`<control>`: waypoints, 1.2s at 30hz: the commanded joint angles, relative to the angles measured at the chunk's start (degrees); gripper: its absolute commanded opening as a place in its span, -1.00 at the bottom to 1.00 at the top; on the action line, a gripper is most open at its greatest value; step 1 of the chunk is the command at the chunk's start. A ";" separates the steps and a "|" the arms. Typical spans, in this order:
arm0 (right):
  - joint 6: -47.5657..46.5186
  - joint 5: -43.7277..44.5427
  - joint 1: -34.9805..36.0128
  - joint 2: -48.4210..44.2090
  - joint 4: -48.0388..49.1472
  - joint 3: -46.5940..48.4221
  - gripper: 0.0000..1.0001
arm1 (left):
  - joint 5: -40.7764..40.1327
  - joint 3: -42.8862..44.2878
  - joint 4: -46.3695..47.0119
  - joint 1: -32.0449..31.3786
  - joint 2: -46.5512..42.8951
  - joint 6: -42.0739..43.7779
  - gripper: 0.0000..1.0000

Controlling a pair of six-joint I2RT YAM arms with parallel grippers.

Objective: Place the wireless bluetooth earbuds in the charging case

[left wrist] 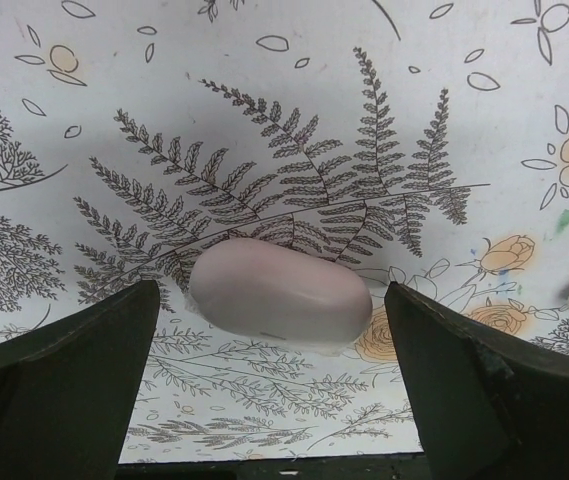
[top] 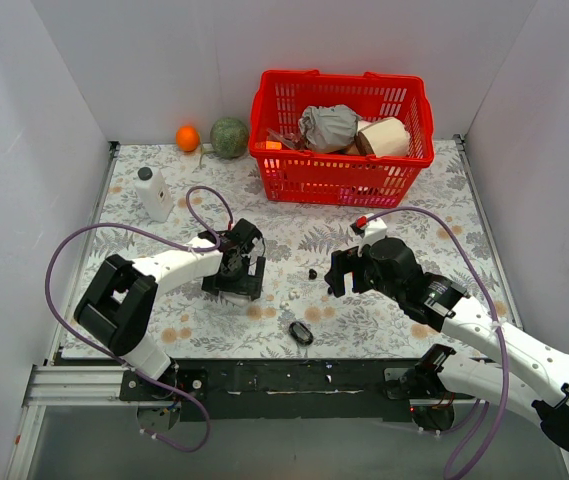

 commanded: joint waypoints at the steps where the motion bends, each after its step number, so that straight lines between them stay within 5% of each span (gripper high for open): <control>1: -0.22 -0.19 0.17 -0.32 0.38 0.32 0.94 | 0.60 -0.25 1.58 0.34 -0.15 1.69 0.94; 12: -0.30 -0.19 0.26 0.12 0.21 0.06 0.94 | 3.07 -0.78 2.29 0.17 0.46 3.27 0.86; 36: -0.13 0.07 0.17 1.00 0.21 0.06 0.94 | -0.89 0.71 1.50 -1.24 5.56 -1.47 0.31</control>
